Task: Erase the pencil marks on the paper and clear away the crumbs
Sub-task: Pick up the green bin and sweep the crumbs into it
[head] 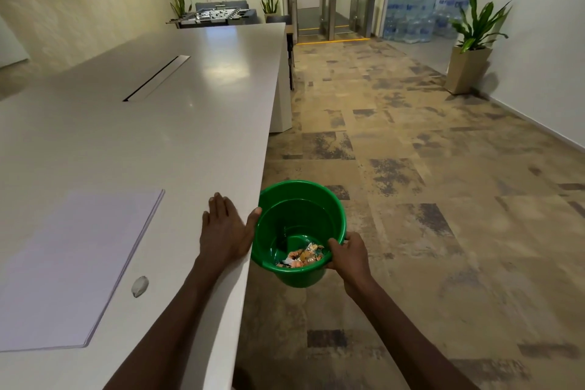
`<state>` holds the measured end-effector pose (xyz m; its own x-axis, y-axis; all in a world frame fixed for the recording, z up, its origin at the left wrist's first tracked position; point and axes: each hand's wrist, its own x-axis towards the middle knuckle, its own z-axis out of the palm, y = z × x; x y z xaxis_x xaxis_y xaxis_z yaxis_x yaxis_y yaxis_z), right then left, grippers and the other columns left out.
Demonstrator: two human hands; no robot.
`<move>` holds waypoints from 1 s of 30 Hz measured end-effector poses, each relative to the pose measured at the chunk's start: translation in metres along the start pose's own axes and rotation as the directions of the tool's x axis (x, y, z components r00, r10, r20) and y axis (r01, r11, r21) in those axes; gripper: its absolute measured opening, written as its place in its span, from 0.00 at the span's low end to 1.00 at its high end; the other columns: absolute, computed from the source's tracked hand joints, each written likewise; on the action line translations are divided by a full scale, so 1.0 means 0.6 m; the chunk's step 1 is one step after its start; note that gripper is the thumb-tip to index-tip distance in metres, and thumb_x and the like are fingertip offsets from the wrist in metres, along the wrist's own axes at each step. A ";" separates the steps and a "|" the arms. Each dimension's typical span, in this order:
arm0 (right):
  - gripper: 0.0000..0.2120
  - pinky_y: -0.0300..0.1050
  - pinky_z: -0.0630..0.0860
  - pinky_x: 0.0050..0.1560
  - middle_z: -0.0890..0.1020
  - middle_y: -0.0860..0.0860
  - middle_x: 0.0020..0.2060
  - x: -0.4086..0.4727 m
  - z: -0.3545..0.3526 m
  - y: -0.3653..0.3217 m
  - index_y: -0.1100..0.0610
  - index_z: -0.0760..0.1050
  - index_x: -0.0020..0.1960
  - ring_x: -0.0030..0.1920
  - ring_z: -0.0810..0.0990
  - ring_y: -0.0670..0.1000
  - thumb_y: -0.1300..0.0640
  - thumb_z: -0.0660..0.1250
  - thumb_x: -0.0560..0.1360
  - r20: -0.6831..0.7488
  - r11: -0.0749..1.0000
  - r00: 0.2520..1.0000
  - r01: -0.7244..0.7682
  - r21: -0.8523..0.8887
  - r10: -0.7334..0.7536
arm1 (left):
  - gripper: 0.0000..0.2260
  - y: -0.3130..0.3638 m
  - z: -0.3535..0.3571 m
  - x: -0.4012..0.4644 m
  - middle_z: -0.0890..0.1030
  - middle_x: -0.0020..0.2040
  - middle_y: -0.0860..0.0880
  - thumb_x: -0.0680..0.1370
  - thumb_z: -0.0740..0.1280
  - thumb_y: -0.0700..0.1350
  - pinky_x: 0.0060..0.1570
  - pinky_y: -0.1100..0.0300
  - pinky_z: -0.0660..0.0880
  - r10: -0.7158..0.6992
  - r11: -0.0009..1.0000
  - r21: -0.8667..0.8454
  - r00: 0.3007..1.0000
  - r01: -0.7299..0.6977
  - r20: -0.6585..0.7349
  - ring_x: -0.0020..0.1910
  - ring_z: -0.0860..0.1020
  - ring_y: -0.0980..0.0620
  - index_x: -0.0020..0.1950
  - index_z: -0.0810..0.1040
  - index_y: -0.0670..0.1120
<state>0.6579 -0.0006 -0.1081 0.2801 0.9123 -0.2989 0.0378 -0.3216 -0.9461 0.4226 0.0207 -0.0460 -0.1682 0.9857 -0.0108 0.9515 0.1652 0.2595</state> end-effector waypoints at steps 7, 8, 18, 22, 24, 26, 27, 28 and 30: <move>0.08 0.65 0.84 0.46 0.80 0.59 0.52 0.002 -0.007 0.004 0.52 0.71 0.52 0.50 0.84 0.59 0.61 0.67 0.77 0.000 1.000 1.000 -0.005 0.020 0.005 | 0.40 0.079 0.021 -0.007 0.46 0.80 0.38 0.79 0.42 0.67 0.76 0.47 0.46 0.179 0.981 0.069 0.983 -0.182 0.043 0.79 0.45 0.43 0.79 0.45 0.38; 0.08 0.64 0.84 0.46 0.81 0.58 0.52 0.002 -0.006 0.004 0.52 0.71 0.51 0.50 0.84 0.59 0.61 0.67 0.77 -0.002 1.000 1.000 0.000 0.017 0.000 | 0.38 0.089 0.023 -0.009 0.47 0.80 0.39 0.79 0.41 0.66 0.77 0.47 0.45 0.215 0.973 0.065 0.974 -0.220 0.071 0.79 0.45 0.44 0.79 0.47 0.38; 0.10 0.65 0.83 0.47 0.80 0.58 0.51 0.000 -0.006 0.001 0.48 0.69 0.47 0.50 0.84 0.59 0.61 0.67 0.77 -0.010 1.000 1.000 0.006 0.002 -0.006 | 0.23 0.067 0.003 0.003 0.62 0.76 0.40 0.84 0.49 0.55 0.76 0.46 0.53 0.324 0.885 -0.327 0.943 -0.332 -0.080 0.78 0.55 0.45 0.72 0.68 0.43; 0.10 0.65 0.83 0.48 0.80 0.57 0.50 -0.003 -0.005 0.000 0.47 0.69 0.46 0.50 0.84 0.59 0.60 0.67 0.76 -0.016 1.000 1.000 0.011 -0.014 -0.011 | 0.28 0.034 -0.014 0.008 0.50 0.80 0.38 0.84 0.50 0.53 0.76 0.49 0.46 0.146 0.954 -0.240 0.977 -0.180 -0.155 0.79 0.47 0.43 0.78 0.53 0.36; 0.10 0.65 0.83 0.47 0.80 0.57 0.50 -0.004 -0.006 0.000 0.48 0.69 0.46 0.50 0.84 0.59 0.60 0.67 0.77 -0.020 1.000 1.000 0.012 -0.016 -0.012 | 0.29 0.006 -0.015 0.013 0.50 0.79 0.35 0.84 0.51 0.52 0.75 0.45 0.50 0.059 0.977 -0.193 0.983 -0.092 -0.171 0.78 0.48 0.39 0.77 0.53 0.33; 0.09 0.65 0.84 0.47 0.80 0.57 0.51 -0.005 -0.007 0.000 0.49 0.70 0.48 0.50 0.84 0.59 0.61 0.67 0.77 -0.019 1.000 1.000 0.011 -0.010 -0.012 | 0.29 -0.018 -0.013 0.013 0.51 0.77 0.31 0.84 0.47 0.53 0.74 0.39 0.53 -0.014 0.995 -0.097 0.990 0.000 -0.142 0.77 0.49 0.34 0.76 0.55 0.32; 0.09 0.64 0.84 0.47 0.80 0.57 0.51 -0.005 -0.008 0.001 0.49 0.70 0.48 0.50 0.84 0.59 0.61 0.67 0.77 -0.017 1.000 1.000 0.012 -0.008 -0.012 | 0.30 -0.029 -0.010 0.014 0.52 0.76 0.30 0.83 0.45 0.53 0.73 0.38 0.54 -0.058 0.996 -0.072 0.991 0.050 -0.122 0.76 0.50 0.32 0.76 0.56 0.32; 0.09 0.64 0.84 0.47 0.80 0.57 0.51 -0.005 -0.009 0.001 0.49 0.70 0.49 0.50 0.84 0.59 0.61 0.67 0.77 -0.013 1.000 1.000 0.011 -0.007 -0.011 | 0.30 -0.034 -0.010 0.012 0.53 0.76 0.30 0.83 0.44 0.54 0.73 0.37 0.54 -0.093 0.993 -0.078 0.988 0.084 -0.124 0.76 0.51 0.32 0.75 0.57 0.31; 0.09 0.64 0.84 0.47 0.80 0.57 0.51 -0.006 -0.010 0.001 0.49 0.70 0.49 0.51 0.84 0.58 0.61 0.67 0.78 -0.009 1.000 1.000 0.006 0.001 -0.006 | 0.33 -0.037 -0.004 0.010 0.57 0.75 0.29 0.82 0.42 0.57 0.72 0.37 0.57 -0.114 0.992 -0.063 0.988 0.108 -0.103 0.75 0.55 0.32 0.74 0.59 0.32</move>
<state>0.6625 -0.0054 -0.1070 0.2889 0.9118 -0.2918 0.0385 -0.3156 -0.9481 0.3997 0.0230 -0.0497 -0.3016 0.9516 0.0588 0.9096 0.2687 0.3168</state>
